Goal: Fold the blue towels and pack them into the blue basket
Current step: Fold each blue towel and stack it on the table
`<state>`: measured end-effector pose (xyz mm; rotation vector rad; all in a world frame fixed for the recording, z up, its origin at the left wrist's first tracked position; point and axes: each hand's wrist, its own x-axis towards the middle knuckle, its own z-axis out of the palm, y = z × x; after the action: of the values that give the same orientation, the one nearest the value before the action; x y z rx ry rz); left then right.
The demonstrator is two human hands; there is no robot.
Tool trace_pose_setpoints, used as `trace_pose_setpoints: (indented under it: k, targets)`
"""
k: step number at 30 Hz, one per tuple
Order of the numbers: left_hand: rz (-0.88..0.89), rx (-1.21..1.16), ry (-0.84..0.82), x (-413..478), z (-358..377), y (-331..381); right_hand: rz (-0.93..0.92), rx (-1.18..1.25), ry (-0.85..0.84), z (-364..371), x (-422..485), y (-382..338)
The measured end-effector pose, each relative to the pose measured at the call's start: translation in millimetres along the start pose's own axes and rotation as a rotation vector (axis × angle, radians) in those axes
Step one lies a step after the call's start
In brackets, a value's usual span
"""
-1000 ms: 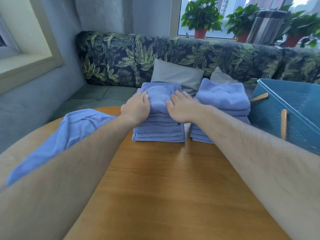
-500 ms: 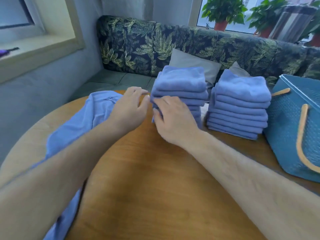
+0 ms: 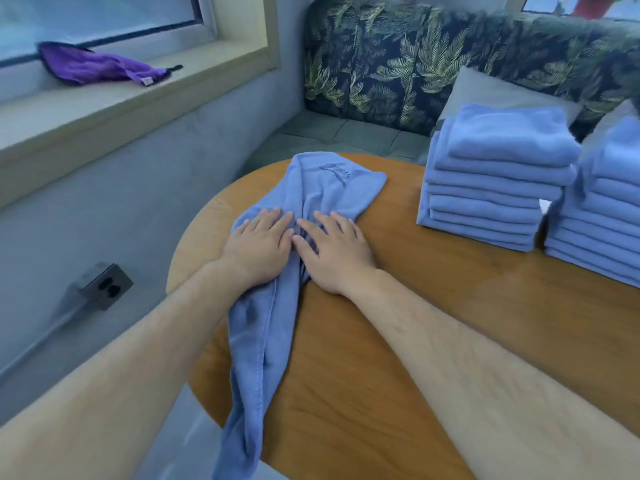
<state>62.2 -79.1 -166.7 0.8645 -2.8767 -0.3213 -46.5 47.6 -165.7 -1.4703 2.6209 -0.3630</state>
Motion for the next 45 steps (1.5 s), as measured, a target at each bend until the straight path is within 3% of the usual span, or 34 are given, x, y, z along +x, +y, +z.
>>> trace_pose_setpoints:
  k: [6,10,14,20,25,28,33,38,41,45]
  targets:
    - [-0.037,-0.043,0.043,-5.8,5.8,14.3,0.025,0.164,0.218,3.3,-12.1,10.8]
    - [-0.052,-0.091,0.136,-19.5,3.1,31.7,0.26,0.135,0.405,1.7,-32.7,13.2]
    - [-0.077,-0.142,0.175,-34.0,3.3,61.9,0.307,0.093,0.441,-2.9,-63.8,21.5]
    - [0.099,-0.204,0.21,-75.3,17.6,121.9,0.297,0.179,0.482,-9.4,-131.8,47.4]
    - [0.173,-0.397,0.137,-116.6,15.3,173.0,0.429,0.486,0.519,-30.9,-211.5,83.3]
    - [0.123,-0.626,0.065,-137.9,9.8,201.6,0.543,0.661,0.618,-55.2,-250.6,102.1]
    - [0.062,-0.81,0.035,-154.3,-7.7,232.4,0.752,0.836,0.762,-91.8,-286.8,142.1]
    - [-0.005,-0.942,0.049,-149.1,-27.4,251.9,0.805,0.977,0.83,-115.6,-297.0,166.7]
    - [0.089,-0.981,0.048,-153.0,-32.2,266.7,0.709,1.016,0.757,-123.5,-300.3,153.4]
    - [0.274,-1.009,-0.115,-167.8,-29.8,287.2,0.506,1.106,0.49,-120.8,-301.4,123.4]
